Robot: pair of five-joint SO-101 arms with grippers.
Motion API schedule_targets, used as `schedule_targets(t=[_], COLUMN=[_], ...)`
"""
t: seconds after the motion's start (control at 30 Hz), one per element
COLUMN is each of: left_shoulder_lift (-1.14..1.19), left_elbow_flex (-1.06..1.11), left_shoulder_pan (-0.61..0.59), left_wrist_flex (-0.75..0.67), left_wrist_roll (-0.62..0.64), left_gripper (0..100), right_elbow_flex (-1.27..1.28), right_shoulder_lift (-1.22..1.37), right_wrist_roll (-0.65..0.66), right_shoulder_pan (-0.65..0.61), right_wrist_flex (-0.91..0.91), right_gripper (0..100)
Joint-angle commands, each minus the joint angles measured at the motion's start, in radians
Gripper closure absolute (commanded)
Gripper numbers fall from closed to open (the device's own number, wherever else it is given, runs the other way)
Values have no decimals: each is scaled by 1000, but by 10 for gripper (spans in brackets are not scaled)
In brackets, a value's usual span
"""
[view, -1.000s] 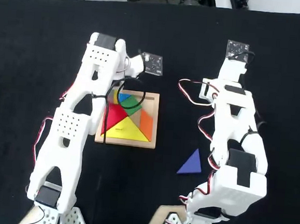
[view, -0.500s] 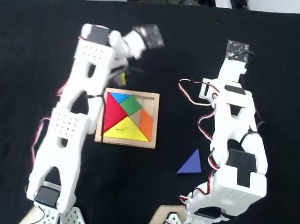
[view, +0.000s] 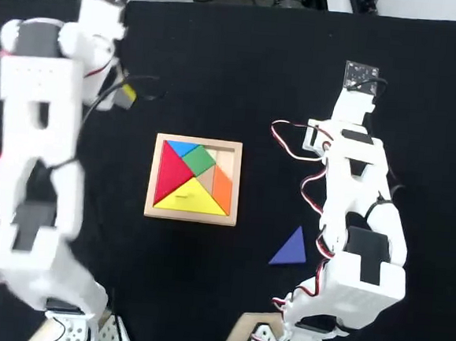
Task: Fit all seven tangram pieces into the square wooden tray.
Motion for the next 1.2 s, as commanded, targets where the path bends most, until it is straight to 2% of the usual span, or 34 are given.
schedule_targets(t=[0.0, 0.13, 0.23, 0.37, 0.43, 0.63, 0.73, 0.83, 1.0, 1.17], left_shoulder_lift=[-400, -641, -783, -905, -942, -976, -977, -977, -980, -1080], left_elbow_flex=[263, 527, 748, 1029, 1161, 1560, 1676, 1756, 1817, 1882], left_shoulder_pan=[-31, -84, -137, -203, -226, -255, -245, -237, -232, -229], left_wrist_flex=[-8, -124, -250, -422, -522, -928, -1046, -1117, -1132, -1135], left_wrist_roll=[15, 15, 20, 94, 143, 313, 393, 440, 431, 384], left_gripper=[759, 759, 759, 759, 759, 759, 759, 759, 759, 759], right_elbow_flex=[-39, -25, -28, -15, 15, 143, 222, 309, 444, 533], right_shoulder_lift=[-5, -16, -88, -294, -394, -607, -644, -645, -650, -645], right_wrist_roll=[9, 9, 11, 38, 157, 663, 781, 852, 1011, 1034], right_shoulder_pan=[5, 14, 6, 5, 5, 32, 86, 123, 120, 124], right_wrist_flex=[-12, 17, 152, 371, 465, 772, 848, 868, 850, 746], right_gripper=[986, 986, 986, 986, 986, 986, 986, 987, 987, 987])
